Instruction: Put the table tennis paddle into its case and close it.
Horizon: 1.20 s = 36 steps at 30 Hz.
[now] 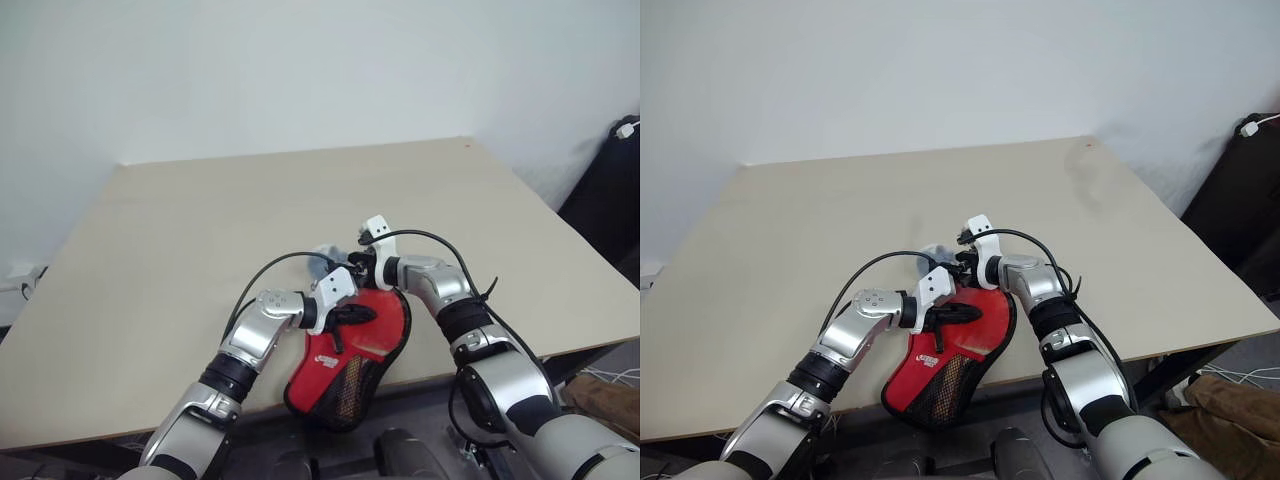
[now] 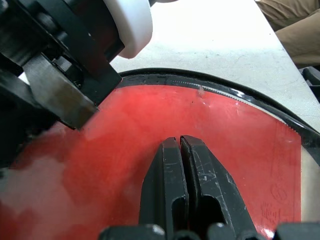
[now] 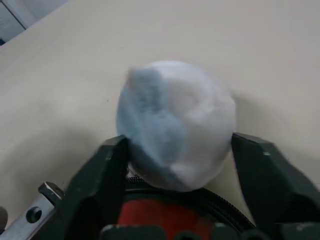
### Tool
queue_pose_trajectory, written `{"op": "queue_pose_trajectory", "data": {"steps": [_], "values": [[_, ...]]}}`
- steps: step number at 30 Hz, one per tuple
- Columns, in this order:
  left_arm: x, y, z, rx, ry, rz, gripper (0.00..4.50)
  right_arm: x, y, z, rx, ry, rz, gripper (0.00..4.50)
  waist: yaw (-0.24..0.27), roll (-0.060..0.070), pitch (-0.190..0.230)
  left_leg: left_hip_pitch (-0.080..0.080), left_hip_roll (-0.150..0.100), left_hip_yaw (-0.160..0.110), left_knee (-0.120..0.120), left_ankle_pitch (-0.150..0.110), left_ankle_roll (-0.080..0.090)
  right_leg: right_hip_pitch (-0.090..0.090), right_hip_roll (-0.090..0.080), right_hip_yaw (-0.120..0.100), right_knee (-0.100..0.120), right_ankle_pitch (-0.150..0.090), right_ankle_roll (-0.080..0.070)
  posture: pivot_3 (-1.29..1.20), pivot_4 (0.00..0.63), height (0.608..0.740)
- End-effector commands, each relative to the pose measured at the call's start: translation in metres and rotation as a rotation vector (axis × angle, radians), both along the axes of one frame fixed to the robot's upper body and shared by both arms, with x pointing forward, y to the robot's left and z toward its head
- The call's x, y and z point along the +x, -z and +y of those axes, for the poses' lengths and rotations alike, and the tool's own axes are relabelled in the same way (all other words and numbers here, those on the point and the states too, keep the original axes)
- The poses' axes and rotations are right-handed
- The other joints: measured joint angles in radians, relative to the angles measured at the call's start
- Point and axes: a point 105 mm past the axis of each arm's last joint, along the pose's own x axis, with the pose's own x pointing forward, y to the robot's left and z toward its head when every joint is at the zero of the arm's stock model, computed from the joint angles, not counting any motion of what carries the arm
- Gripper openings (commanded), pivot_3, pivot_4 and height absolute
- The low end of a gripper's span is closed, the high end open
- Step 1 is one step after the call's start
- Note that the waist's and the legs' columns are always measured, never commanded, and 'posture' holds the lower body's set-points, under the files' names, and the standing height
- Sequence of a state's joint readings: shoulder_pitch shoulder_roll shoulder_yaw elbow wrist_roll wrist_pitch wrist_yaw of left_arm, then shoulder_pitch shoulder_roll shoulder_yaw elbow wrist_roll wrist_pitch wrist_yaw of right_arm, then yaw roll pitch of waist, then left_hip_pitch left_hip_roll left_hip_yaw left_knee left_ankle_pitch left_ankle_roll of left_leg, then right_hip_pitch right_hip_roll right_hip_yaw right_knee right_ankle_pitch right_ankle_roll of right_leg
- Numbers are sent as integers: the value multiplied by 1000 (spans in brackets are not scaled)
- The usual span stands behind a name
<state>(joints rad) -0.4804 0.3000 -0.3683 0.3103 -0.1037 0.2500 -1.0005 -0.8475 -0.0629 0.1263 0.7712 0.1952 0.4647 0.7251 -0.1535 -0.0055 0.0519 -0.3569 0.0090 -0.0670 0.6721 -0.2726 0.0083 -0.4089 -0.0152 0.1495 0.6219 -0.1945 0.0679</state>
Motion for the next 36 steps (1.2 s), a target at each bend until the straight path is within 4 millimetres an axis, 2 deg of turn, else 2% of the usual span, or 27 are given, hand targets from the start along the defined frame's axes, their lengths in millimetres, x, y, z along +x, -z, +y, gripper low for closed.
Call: {"op": "queue_pose_trajectory", "data": {"steps": [1,6,9,28,36], "values": [[-3,14,4,47,-3,35,0,7,-21,1,45,-1,-58,2041,0,0,0,0,0,0,1,0,0,0,0,0,0,0,0,0,0,740],[-4,14,2,51,0,35,0,10,-23,-2,62,24,-53,628,0,0,0,0,0,0,2,0,0,0,0,0,1,0,0,0,0,740],[-4,15,3,54,0,36,0,13,-23,-4,63,51,-54,5,0,0,0,0,0,0,2,0,0,0,0,0,1,0,0,0,0,740],[-7,18,2,60,7,45,0,48,-27,-45,53,359,-98,5,0,0,0,0,0,0,2,0,0,0,0,0,1,0,0,0,0,740],[-7,18,1,65,12,40,0,56,-30,-72,-62,441,-199,5,0,0,0,-1,-1,0,3,0,0,0,0,0,1,0,0,0,0,740]]}}
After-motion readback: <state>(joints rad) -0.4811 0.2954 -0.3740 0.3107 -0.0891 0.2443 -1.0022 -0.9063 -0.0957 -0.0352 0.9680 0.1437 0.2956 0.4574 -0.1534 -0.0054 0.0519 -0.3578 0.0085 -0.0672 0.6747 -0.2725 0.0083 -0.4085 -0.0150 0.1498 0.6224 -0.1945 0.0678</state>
